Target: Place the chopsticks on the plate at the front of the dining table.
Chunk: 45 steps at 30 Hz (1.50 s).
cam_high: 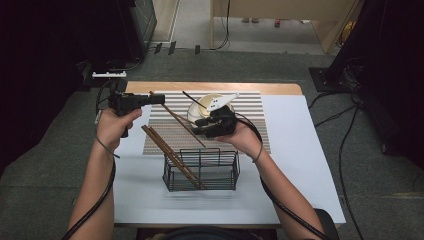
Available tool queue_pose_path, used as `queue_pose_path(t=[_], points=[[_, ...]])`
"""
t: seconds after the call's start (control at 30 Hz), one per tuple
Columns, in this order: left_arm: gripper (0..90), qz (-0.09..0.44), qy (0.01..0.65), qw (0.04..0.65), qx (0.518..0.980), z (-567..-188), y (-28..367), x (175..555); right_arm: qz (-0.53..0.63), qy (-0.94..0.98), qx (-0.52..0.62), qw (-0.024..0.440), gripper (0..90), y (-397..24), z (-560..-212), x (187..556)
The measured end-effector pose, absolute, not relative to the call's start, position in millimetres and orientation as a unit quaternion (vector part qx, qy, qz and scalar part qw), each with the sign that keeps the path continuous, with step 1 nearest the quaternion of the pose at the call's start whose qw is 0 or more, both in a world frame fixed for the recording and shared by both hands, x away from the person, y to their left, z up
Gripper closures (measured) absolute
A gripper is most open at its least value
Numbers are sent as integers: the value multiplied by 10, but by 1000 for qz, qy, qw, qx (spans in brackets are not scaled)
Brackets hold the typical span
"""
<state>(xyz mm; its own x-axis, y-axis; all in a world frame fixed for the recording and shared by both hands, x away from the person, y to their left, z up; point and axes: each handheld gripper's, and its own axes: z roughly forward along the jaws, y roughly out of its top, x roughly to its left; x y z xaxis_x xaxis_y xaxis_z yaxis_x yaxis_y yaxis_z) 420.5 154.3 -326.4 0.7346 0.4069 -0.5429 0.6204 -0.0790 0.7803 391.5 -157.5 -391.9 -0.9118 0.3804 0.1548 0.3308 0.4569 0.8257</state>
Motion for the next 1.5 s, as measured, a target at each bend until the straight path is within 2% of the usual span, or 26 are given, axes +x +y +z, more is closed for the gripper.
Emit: queue_pose_path(t=[0.6, 1.23, 1.5], points=[[845, -98, 340, 583, 732, -3251, 1390, 4167, 486, 855, 179, 29, 797, -1509, -3888, 3851], [842, -104, 342, 583, 730, -3279, 1390, 4183, 489, 853, 181, 18, 854, -1538, -3911, 3873], [789, -81, 350, 560, 746, -3301, 1397, 4191, 479, 859, 181, 14, 856, -1550, -3927, 3883]])
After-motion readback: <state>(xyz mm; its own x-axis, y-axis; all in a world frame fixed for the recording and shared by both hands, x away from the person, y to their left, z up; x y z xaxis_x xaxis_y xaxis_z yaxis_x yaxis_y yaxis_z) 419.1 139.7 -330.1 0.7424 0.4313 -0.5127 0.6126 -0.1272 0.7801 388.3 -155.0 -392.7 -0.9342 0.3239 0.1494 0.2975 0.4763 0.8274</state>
